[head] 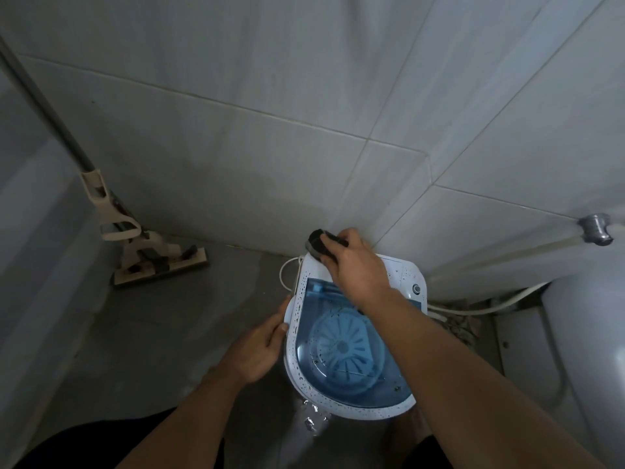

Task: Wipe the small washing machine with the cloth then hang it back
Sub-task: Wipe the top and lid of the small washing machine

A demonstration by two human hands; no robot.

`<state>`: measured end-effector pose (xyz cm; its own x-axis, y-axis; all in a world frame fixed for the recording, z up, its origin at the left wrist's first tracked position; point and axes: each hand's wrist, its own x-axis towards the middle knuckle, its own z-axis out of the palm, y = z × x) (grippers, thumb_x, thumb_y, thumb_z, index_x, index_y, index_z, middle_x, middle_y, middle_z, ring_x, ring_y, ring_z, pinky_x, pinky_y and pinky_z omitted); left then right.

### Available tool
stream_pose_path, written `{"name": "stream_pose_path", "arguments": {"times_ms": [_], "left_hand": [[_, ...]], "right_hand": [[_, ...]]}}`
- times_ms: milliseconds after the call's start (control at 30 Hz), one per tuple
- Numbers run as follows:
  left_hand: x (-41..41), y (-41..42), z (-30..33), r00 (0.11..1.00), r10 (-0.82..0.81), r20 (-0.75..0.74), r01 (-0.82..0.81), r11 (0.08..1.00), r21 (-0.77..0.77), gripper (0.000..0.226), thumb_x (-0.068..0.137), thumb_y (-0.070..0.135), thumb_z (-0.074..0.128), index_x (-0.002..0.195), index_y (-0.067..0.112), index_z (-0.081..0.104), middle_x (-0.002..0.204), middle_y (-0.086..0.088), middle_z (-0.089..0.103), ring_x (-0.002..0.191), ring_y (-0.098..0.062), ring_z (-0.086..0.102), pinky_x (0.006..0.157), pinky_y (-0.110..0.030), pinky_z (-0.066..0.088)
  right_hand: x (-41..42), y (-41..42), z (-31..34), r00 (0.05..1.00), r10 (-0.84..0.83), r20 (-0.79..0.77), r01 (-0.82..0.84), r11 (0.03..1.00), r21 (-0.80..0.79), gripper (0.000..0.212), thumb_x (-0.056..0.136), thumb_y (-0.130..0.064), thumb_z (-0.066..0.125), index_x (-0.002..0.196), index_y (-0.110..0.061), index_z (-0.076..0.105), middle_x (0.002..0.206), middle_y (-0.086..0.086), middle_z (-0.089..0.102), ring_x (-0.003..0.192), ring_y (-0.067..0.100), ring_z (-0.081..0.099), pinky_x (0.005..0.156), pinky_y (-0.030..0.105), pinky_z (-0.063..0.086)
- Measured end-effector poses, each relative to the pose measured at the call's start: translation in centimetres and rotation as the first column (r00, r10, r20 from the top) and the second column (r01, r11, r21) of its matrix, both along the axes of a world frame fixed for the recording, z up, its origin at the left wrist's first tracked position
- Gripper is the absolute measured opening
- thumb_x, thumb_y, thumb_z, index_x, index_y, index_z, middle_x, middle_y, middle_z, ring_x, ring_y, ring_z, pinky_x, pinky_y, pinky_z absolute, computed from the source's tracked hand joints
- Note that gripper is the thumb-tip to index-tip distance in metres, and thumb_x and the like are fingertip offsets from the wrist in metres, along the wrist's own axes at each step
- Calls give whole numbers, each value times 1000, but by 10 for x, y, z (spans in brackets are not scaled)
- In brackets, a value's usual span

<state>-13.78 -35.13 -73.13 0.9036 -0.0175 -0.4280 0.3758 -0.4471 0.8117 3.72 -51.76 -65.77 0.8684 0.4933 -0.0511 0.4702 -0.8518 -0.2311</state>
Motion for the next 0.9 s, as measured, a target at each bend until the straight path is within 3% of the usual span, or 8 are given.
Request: {"name": "stream_pose_path", "arguments": {"times_ms": [133,367,567,767,900], "left_hand": [[2,0,2,1000,12,-23,-14,998,-54,47,102,51,33,141,72,16,153,25,41,142,-9,40,117,-39,34],[9,-2,5,996,72,-45,-77,987,-144,47,103,39,40,139,67,33,139,26,55,132,-2,50,112,-35,40],[10,-1,2,995,68,-68,-78,985,-151,46,102,41,39,139,68,32,139,23,57,130,-5,52,111,-42,42],[10,-2,-3,995,86,-52,-92,987,-131,47,102,42,41,141,66,31,144,22,53,135,-5,47,113,-37,38],[10,-2,-7,995,78,-64,-87,985,-150,45,101,43,39,140,65,34,141,23,56,133,-5,50,114,-42,39]], "right_hand": [[4,9,0,1000,-21,7,21,998,-53,49,103,-39,55,150,-26,47,134,12,46,110,35,55,83,47,59],[-49,0,-16,986,135,97,-127,988,-83,48,96,-33,68,141,-19,58,121,15,55,93,33,59,59,46,60],[-20,3,6,990,117,-77,-121,991,-53,44,101,-39,58,144,-31,55,127,7,49,109,31,57,84,46,57],[-19,-6,-4,999,1,44,-1,1000,-1,46,101,-35,60,146,-25,54,124,12,51,105,31,58,74,46,61],[-52,-15,-15,995,68,67,-72,996,49,45,99,-35,61,142,-23,56,118,11,52,98,30,60,65,45,61]]}}
